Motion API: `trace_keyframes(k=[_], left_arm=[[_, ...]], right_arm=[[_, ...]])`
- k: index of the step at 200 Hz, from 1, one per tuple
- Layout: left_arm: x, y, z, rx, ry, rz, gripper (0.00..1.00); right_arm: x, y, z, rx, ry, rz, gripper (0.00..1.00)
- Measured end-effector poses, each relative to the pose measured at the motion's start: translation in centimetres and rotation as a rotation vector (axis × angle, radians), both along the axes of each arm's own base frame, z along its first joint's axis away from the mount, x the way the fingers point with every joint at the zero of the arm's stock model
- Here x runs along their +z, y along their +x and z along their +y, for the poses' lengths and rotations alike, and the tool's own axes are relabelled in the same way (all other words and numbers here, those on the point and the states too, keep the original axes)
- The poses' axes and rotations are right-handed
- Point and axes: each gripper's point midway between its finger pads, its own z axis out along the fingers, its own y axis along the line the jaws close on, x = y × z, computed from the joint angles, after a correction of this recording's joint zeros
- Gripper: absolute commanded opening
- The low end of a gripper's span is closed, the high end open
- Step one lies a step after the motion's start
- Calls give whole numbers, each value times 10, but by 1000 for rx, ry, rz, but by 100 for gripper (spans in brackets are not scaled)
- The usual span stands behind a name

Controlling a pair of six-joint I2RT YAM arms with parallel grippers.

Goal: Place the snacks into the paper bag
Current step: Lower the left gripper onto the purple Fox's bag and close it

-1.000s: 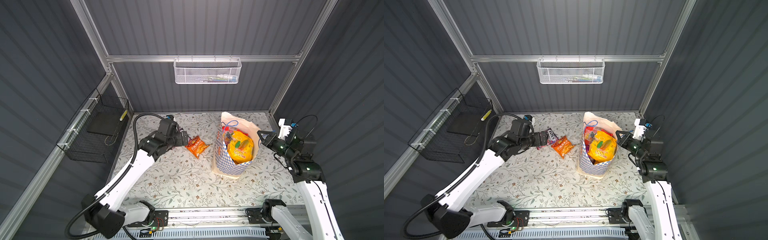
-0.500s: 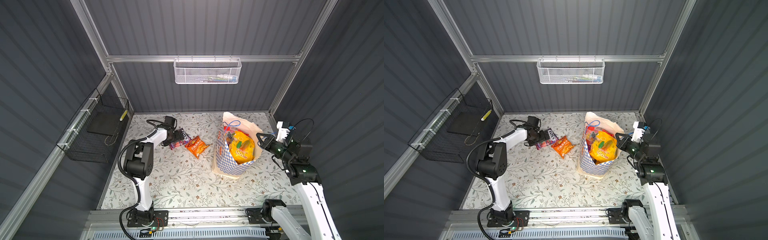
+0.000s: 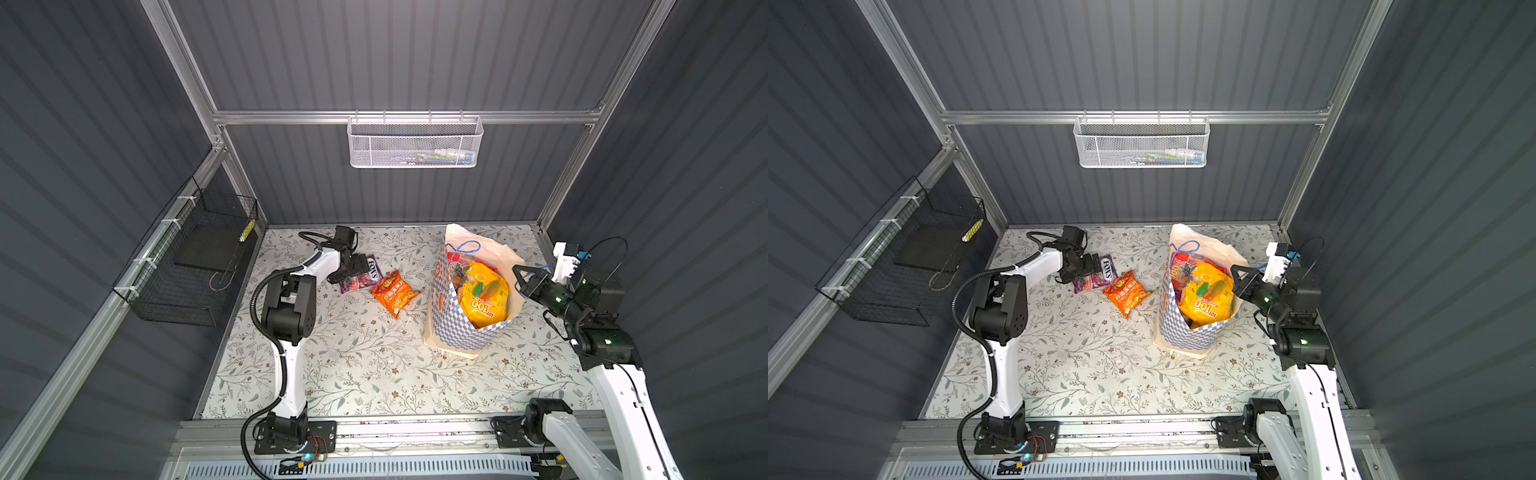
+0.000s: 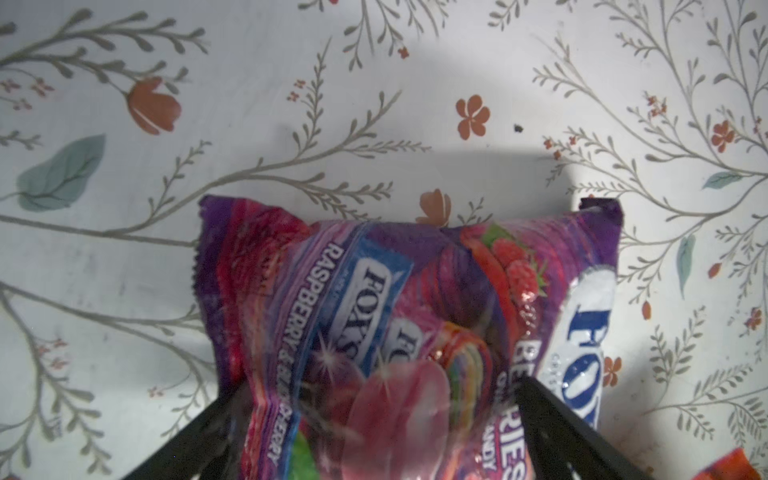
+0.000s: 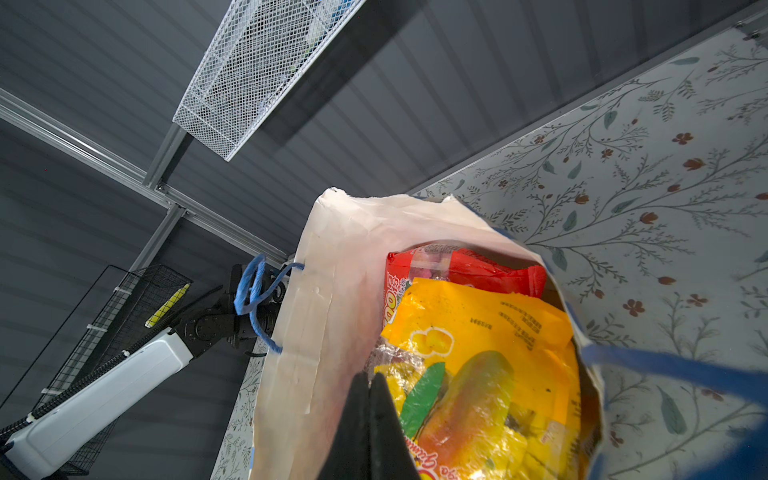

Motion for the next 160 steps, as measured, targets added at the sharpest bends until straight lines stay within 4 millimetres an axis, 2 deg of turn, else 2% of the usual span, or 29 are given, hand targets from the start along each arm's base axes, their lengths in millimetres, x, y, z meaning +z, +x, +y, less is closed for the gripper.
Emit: trace_keyframes(k=[24,43,73,88,114,147,160], left_arm=[[-1,3,1,7,10,0,86],[-1,3,3,14,16,-1,74],[1,3,4,29,13,-12,51],[3,-1,4,31,2,-18,36],[10,-10,4,41,-26,-28,18],[18,-28,1,48,-79,-23,3],[23,-33,-3,45,-109,-21,1]], right_arm=[[-2,0,0,0,0,4,0],[-3,0,0,0,1,7,0],[-3,0,0,0,0,5,0],[-3,0,0,0,0,5,0],[-2,-1,0,0,0,2,0],[-1,-3,0,0,-1,-4,0],[0,-3,0,-1,-1,-7,0]])
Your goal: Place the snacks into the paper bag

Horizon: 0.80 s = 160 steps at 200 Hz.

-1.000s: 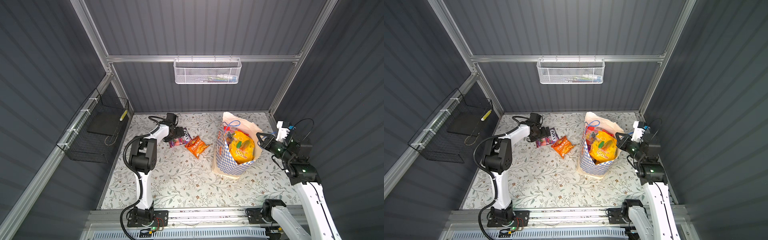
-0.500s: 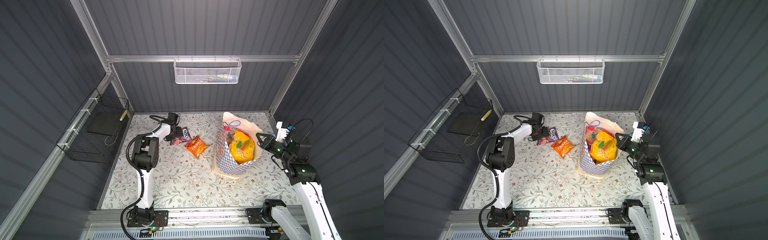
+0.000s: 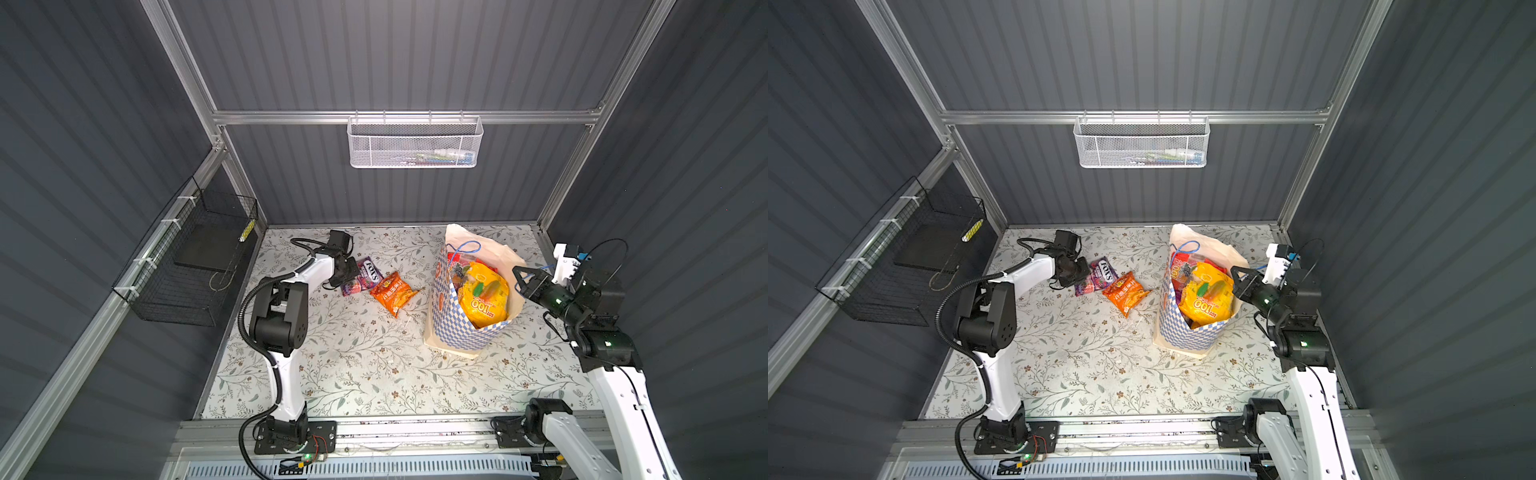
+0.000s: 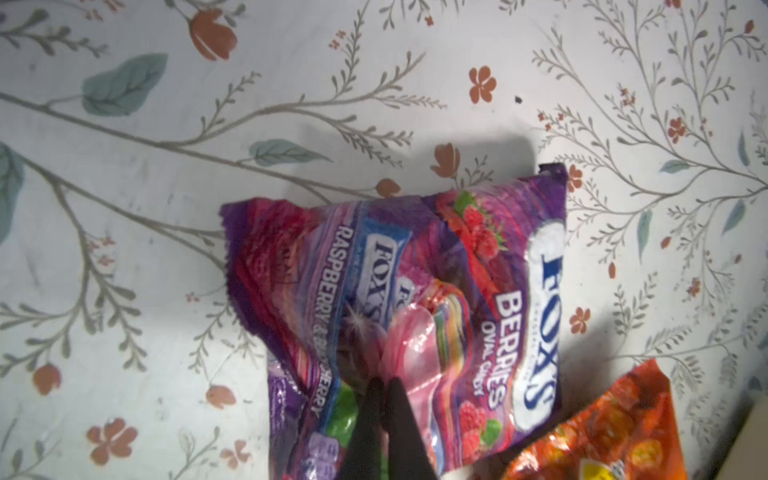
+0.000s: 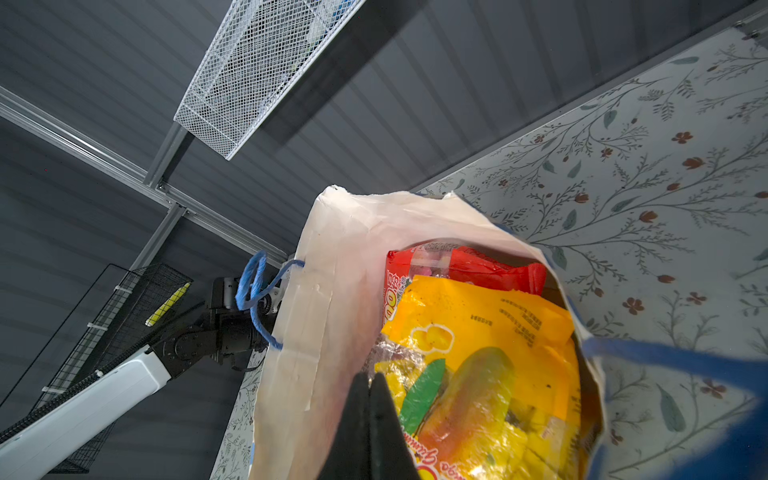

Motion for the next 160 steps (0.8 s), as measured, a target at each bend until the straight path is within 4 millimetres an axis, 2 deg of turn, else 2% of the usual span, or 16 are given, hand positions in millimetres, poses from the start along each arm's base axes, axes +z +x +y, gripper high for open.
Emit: trace_keyframes(k=[17,31,46,81,113,131,160], left_arm=[[12,-5,-4,-7,-36,-11,0],[29,-10,-6,-12,-59,-40,0],[56,-19,-6,-17,-84,-84,0],[132,-34,-9,-46,-155,-237,0],[181,-52,-17,-85,-199,-321,0],[212,-59,-35,-133,-213,-366,0],[274,-79,-83,-259,-246,-469,0]], right_arm=[[0,0,0,1,0,-1,0],[-1,1,0,1,0,5,0],[-3,3,0,1,1,13,0],[-4,3,0,1,1,15,0],[-3,2,0,1,0,12,0],[-2,0,0,1,-4,6,0],[-2,0,0,3,-7,6,0]])
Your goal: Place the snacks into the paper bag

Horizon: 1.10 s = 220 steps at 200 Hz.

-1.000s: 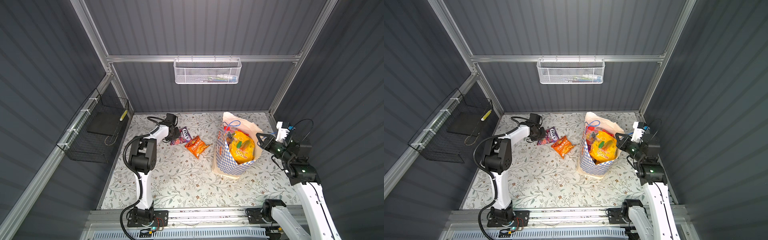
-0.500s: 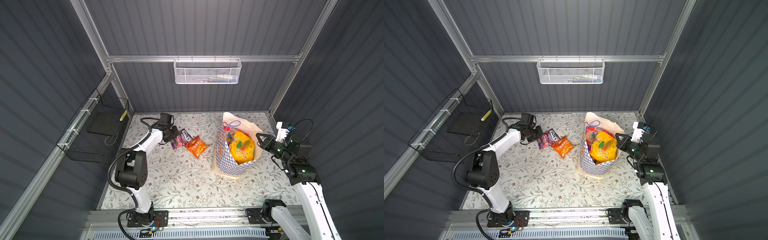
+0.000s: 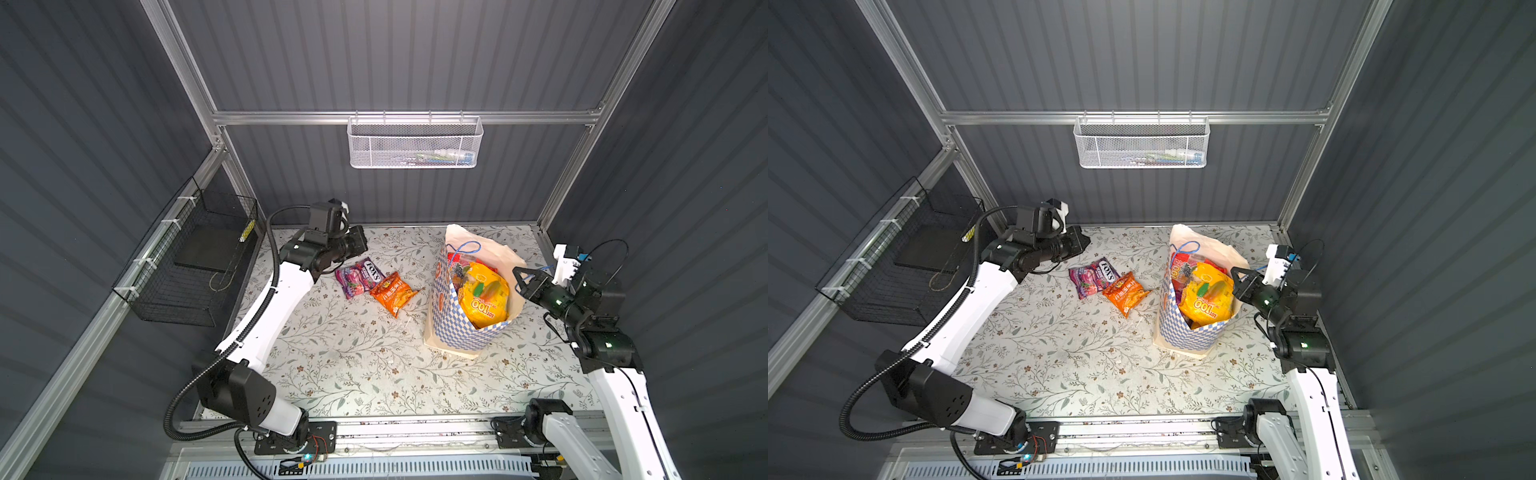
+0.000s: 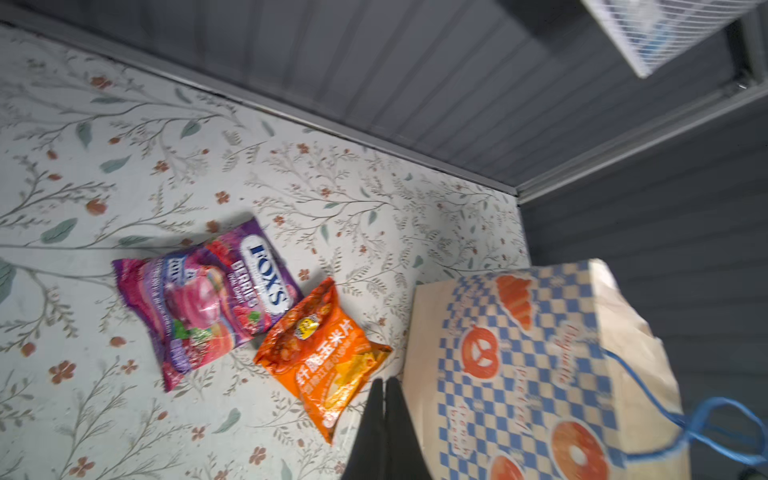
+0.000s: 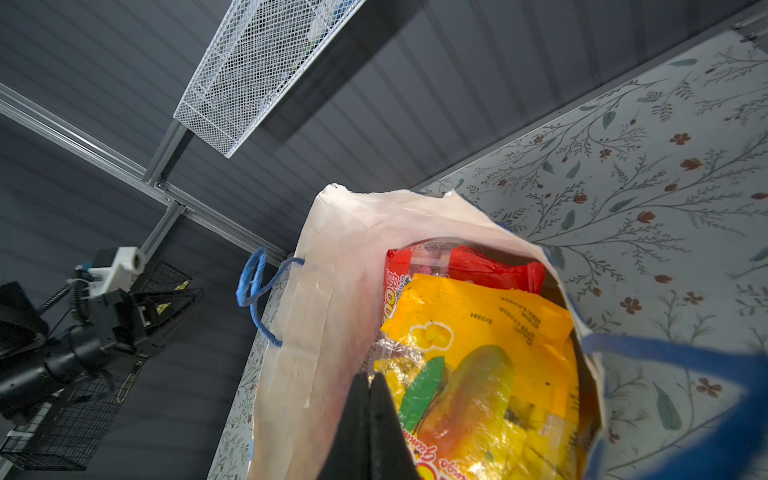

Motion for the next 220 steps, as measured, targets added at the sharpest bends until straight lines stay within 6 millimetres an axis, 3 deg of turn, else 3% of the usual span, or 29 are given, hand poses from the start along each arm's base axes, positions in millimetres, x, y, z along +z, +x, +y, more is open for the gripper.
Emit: trace_keyframes(k=[31,60,78,96,101,111,125,139,157,196,206,220], left_arm=[[54,-36,-53,-131,-12,-109,0],[103,-76,-121,-283,-33,-223,0],[119,-96,-160,-369,-35,-264,0],[117,-103,-185,-409,-18,-279,0],[113,-102,-187,-405,-4,-276,5],[100,-96,-186,-383,37,-264,32],[75,-86,-174,-329,116,-242,72],[43,-79,-151,-267,211,-205,99],[4,-62,-108,-178,290,-131,100],[-83,17,35,148,359,75,100],[-106,37,57,201,362,129,100],[-141,58,73,232,364,197,100]], right_arm=[[-1,1,2,11,3,6,0],[1,0,6,35,11,-3,0],[0,0,7,46,15,-3,0],[-2,2,9,55,21,4,0],[-2,2,9,57,22,6,0],[-3,2,9,58,25,10,0],[-2,1,10,59,26,7,0],[-1,1,9,58,25,3,0],[0,0,9,58,25,0,0],[-1,1,10,59,26,3,0],[-2,1,10,59,26,5,0],[-2,2,10,59,27,9,0]])
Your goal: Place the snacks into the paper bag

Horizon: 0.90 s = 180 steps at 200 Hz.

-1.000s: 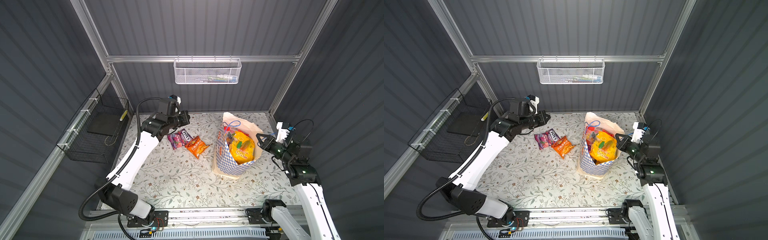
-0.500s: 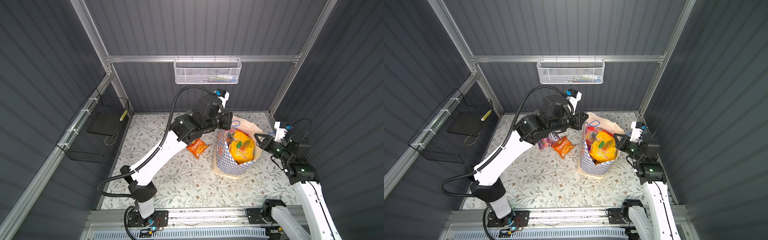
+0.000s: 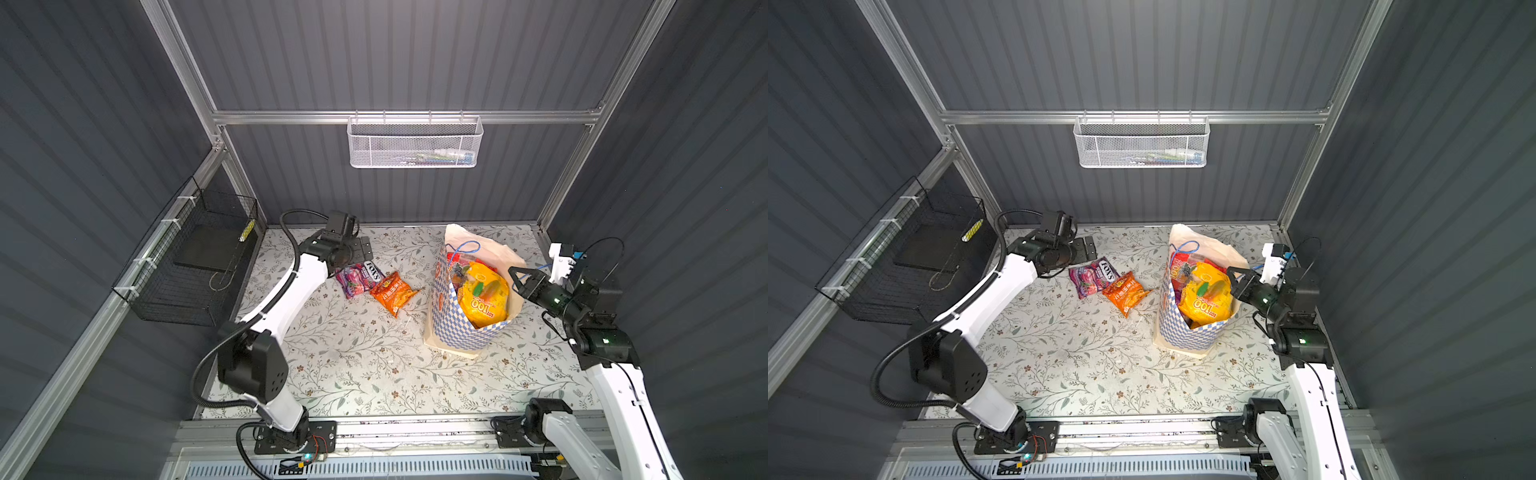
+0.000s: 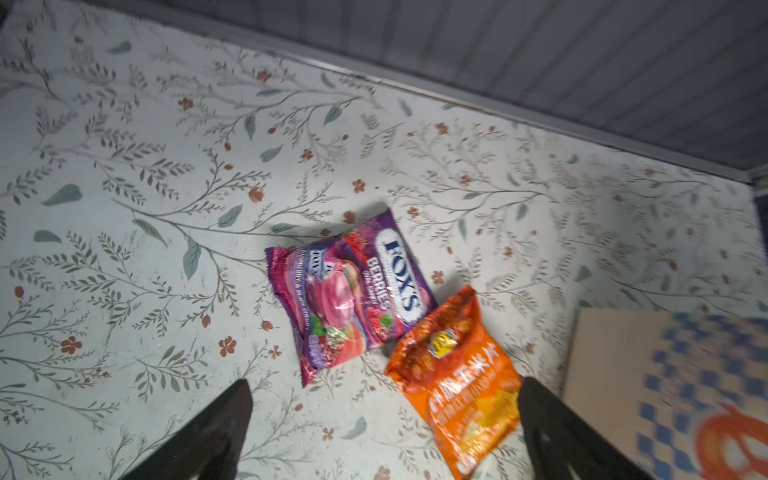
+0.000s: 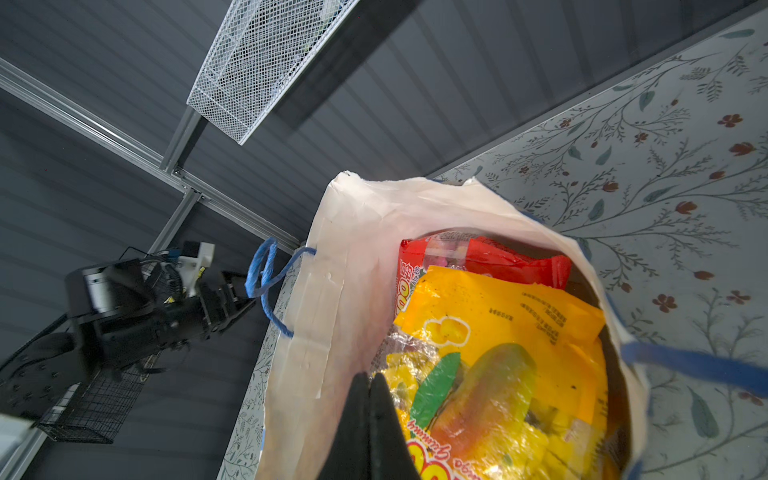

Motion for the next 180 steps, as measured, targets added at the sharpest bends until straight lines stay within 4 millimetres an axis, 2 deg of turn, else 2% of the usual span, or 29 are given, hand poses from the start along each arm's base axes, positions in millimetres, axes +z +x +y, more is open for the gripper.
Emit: trace_keyframes(k=[19,40,61,81,123,158,180], left_arm=[[-56,19,12,29,-12,107,100],[-113,25,22,46,-14,230,100],[-145,28,30,67,-8,296,100],[-150,30,30,73,-11,309,100],[-140,48,20,56,-54,272,100],[-152,46,19,77,-67,303,99],[-156,45,19,89,-71,314,94]], right_arm=[[-1,1,0,1,2,6,0],[-2,1,1,3,2,9,0],[-2,1,1,3,2,9,0],[-2,1,1,4,2,9,0],[-2,1,1,4,2,7,0],[-1,1,1,4,1,6,0],[-1,0,1,4,1,5,0]])
